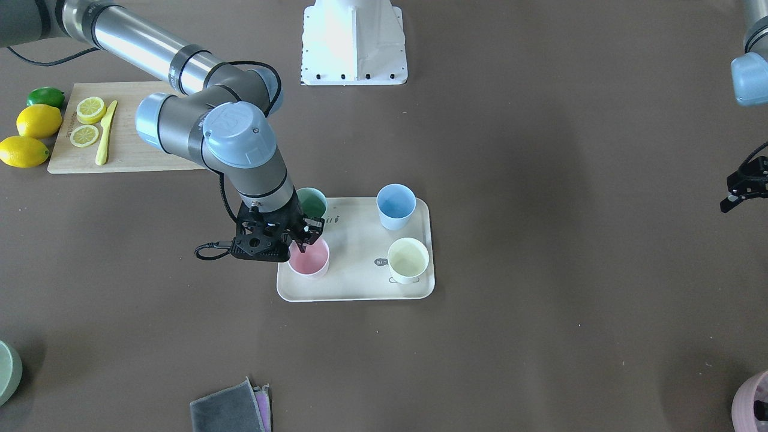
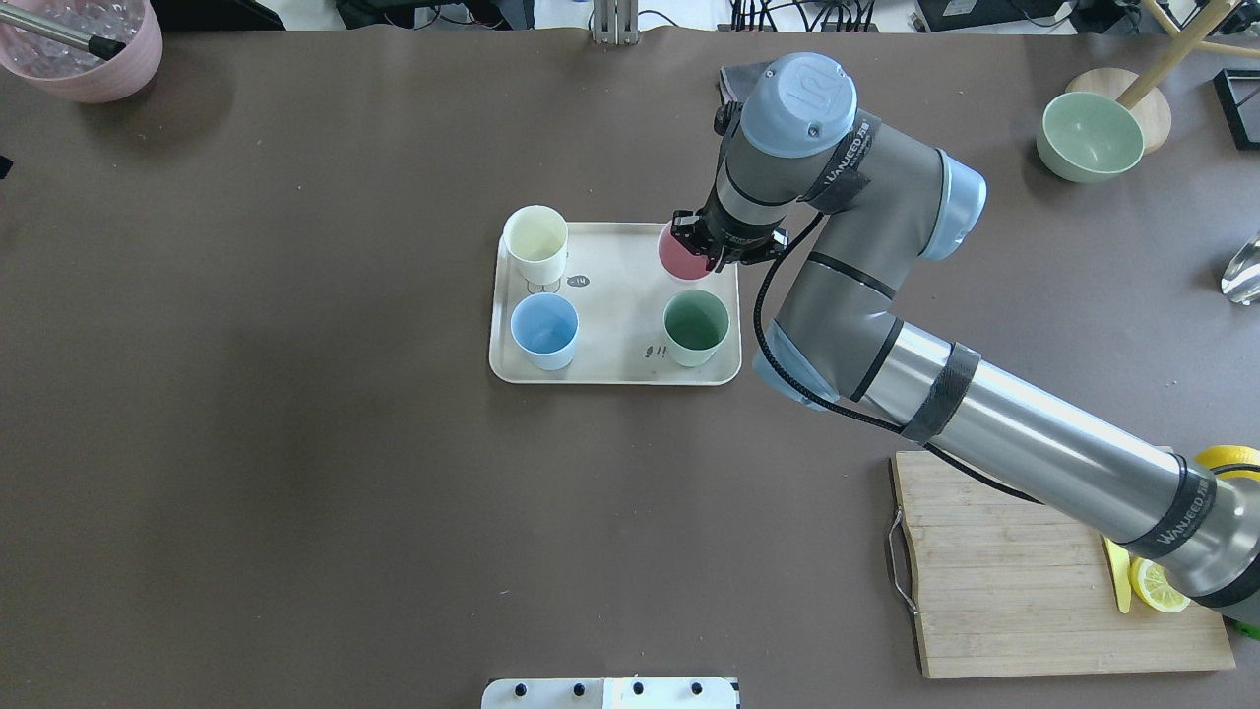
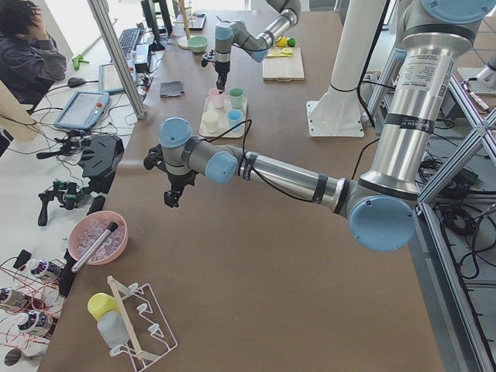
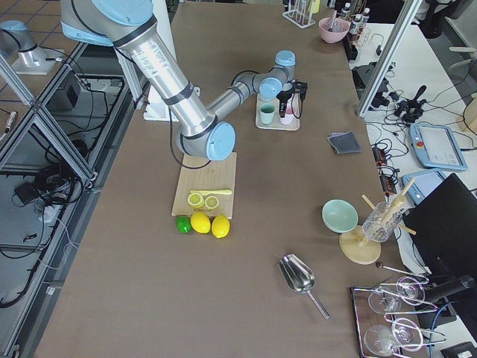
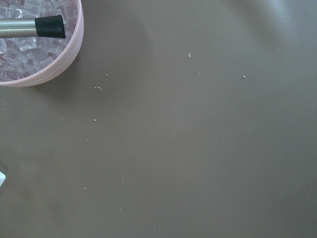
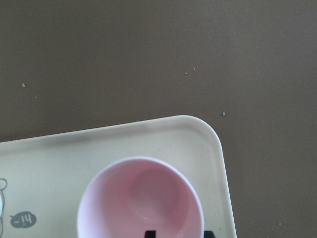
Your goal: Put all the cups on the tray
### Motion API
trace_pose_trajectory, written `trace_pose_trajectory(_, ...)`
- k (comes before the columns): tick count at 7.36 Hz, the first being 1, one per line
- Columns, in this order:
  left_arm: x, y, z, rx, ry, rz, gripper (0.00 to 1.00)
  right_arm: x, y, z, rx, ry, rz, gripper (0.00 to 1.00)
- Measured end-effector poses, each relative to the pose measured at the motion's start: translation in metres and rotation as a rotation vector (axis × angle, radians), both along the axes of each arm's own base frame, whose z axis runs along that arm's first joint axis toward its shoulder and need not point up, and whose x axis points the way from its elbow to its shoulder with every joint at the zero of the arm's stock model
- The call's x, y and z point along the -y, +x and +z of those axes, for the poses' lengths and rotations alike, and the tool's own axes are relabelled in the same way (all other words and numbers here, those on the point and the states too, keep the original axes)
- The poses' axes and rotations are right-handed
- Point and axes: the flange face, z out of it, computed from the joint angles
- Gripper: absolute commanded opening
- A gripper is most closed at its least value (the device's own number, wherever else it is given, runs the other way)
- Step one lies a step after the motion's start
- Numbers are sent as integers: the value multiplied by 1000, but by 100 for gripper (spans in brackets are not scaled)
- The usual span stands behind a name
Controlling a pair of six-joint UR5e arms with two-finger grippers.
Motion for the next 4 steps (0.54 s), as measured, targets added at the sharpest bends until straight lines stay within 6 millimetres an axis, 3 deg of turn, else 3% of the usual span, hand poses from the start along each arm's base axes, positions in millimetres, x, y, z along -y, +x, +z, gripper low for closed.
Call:
trace_pose_trajectory(2, 0, 0, 0, -1, -2, 1, 99, 22, 23, -12, 11, 14, 23, 100)
trace_pose_trajectory(3, 0, 0, 0, -3, -5, 1, 99, 41, 49, -11, 17, 20, 26, 100)
trace_pose_trajectory(4, 0, -5, 1, -3, -10, -7, 99, 65, 89, -1, 15, 32, 9, 100)
